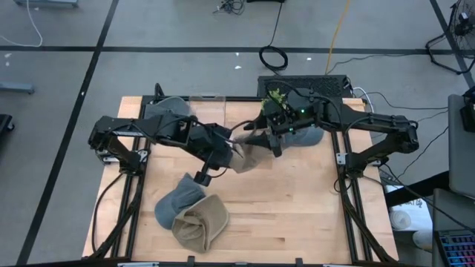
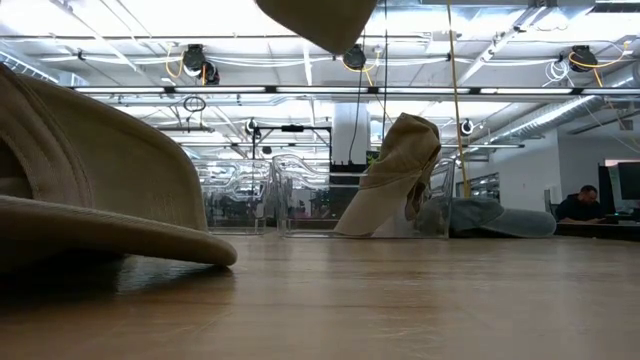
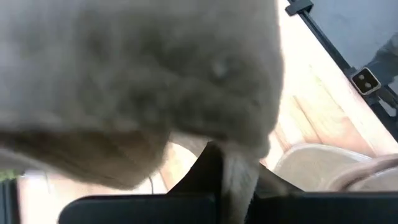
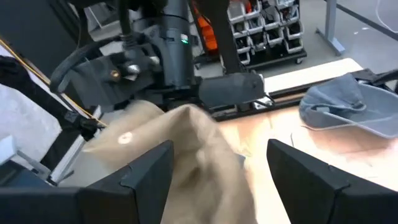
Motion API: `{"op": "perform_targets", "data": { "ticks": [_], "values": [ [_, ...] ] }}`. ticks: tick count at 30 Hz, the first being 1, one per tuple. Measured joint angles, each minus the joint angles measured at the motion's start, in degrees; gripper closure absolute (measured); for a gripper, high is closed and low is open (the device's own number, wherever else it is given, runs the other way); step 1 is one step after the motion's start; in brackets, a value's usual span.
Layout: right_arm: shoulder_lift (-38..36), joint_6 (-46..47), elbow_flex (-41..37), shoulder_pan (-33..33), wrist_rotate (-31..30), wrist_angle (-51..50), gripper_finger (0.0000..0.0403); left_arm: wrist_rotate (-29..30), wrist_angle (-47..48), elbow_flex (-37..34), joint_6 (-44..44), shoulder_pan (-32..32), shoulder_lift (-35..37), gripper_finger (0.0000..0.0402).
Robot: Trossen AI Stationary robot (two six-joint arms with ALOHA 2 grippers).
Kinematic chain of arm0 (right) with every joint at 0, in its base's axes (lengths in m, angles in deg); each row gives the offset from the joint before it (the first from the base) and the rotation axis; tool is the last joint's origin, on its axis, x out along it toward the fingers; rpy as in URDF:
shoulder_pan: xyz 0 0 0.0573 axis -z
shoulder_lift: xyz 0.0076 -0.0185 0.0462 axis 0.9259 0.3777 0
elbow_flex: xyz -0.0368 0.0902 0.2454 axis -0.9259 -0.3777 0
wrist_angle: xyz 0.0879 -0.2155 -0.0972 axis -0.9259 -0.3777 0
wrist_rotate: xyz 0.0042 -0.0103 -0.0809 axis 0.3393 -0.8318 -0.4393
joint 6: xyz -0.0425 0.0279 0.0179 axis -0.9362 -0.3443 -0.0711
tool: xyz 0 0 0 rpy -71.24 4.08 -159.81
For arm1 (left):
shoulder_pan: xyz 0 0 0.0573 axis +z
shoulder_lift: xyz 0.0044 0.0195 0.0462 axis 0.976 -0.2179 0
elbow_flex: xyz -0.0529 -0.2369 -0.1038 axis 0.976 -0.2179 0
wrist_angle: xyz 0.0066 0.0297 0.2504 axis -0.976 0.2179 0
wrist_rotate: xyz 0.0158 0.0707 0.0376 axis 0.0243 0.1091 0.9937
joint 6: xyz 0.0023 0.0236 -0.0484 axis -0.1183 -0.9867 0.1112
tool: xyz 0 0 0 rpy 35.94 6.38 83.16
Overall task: Pick & Place hat
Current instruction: Put the top brown cap into the right transparent bin
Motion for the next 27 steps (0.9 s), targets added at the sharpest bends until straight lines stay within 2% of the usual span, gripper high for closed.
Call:
{"op": "perform_targets", "data": {
  "ticks": [6, 11, 18, 25, 27],
  "values": [
    [1.16, 0.23, 0.02, -0.32, 0.36, -0.39, 0.0156, -1.19, -0.27, 0.00, 0.00, -0.01, 0.09, 0.0394],
    [3.25, 1.67, 0.13, -0.50, 6.03, -1.17, 0.0180, -1.05, -0.40, 0.00, 0.62, -0.01, 0.09, 0.0394],
    [3.93, 1.74, -0.02, -1.11, 6.21, 1.29, 0.0257, -1.01, 1.00, 0.00, 1.38, -0.16, 0.09, 0.0394],
    [2.82, 1.73, 0.00, -0.83, 6.21, 2.71, 0.0369, -0.84, 2.12, 0.00, 1.79, -0.16, 0.11, 0.0391],
    [1.98, 1.30, 0.02, -0.83, 6.20, 1.95, 0.0389, -0.84, 2.12, 0.00, 1.79, -0.16, 0.11, 0.0390]
  ]
}}
